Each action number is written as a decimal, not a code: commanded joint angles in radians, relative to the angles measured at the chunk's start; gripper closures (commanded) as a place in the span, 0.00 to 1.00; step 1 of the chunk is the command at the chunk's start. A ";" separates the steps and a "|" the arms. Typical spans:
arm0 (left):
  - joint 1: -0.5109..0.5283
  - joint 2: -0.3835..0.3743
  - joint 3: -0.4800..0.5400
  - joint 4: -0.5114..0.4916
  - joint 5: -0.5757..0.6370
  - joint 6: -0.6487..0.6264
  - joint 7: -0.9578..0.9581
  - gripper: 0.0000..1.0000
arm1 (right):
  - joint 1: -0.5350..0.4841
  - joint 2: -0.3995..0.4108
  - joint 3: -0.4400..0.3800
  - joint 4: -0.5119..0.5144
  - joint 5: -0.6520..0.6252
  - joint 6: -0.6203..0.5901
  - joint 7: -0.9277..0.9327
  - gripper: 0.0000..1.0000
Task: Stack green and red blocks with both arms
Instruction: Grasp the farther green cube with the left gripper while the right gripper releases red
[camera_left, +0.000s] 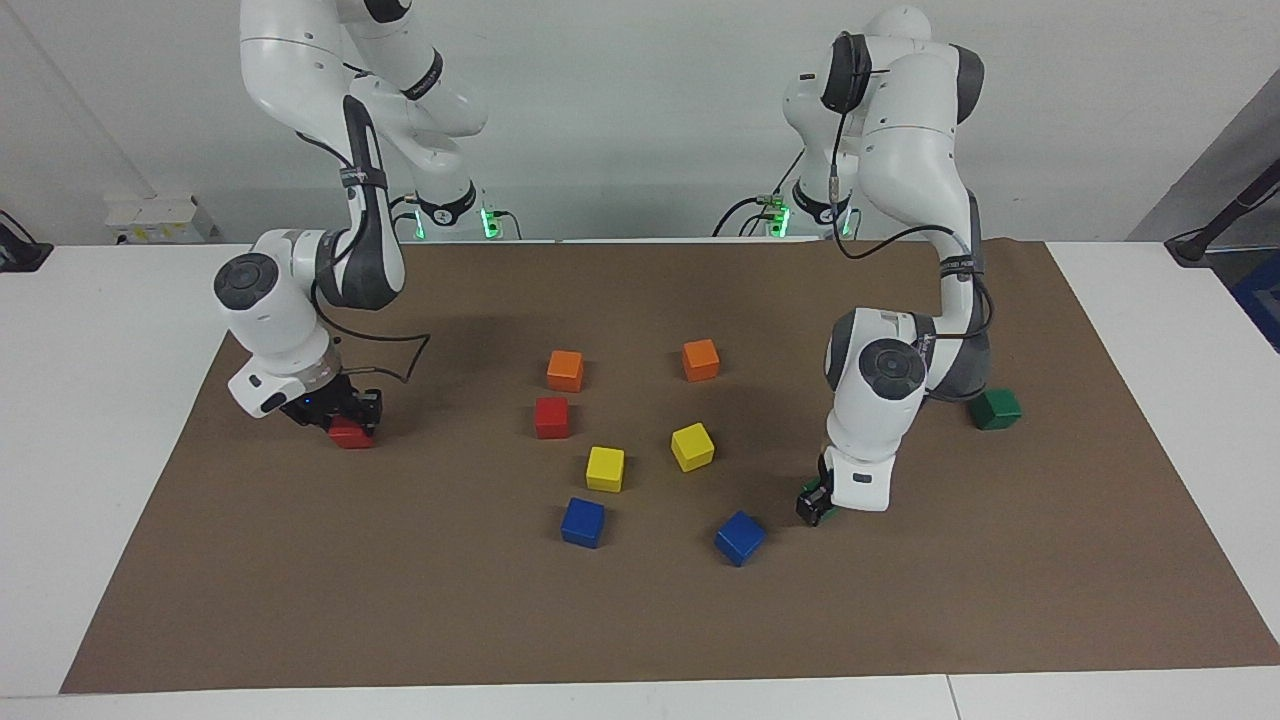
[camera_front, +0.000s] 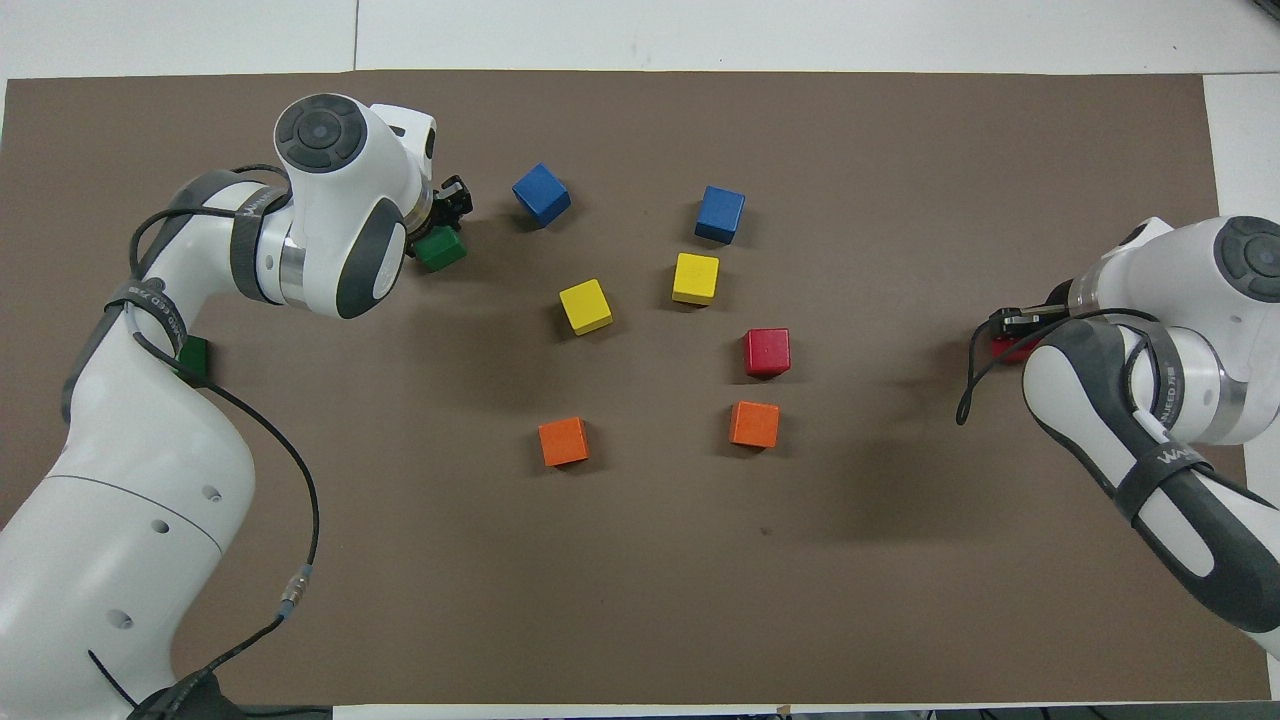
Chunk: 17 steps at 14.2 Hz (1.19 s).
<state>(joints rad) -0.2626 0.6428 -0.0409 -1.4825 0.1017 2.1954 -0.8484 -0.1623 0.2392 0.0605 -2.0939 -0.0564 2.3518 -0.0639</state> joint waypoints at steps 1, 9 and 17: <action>-0.014 -0.011 0.010 0.005 -0.002 -0.032 -0.015 0.41 | -0.005 -0.003 0.005 -0.015 -0.022 0.030 0.019 1.00; -0.009 -0.011 0.009 0.007 0.001 -0.035 -0.008 1.00 | -0.005 -0.004 0.004 -0.031 -0.022 0.052 -0.036 0.00; 0.124 -0.213 0.006 -0.033 -0.071 -0.219 0.318 1.00 | 0.000 -0.054 0.028 0.190 -0.002 -0.281 -0.033 0.00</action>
<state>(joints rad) -0.1887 0.5260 -0.0354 -1.4599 0.0720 2.0551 -0.7038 -0.1612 0.2019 0.0678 -1.9664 -0.0603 2.1507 -0.0902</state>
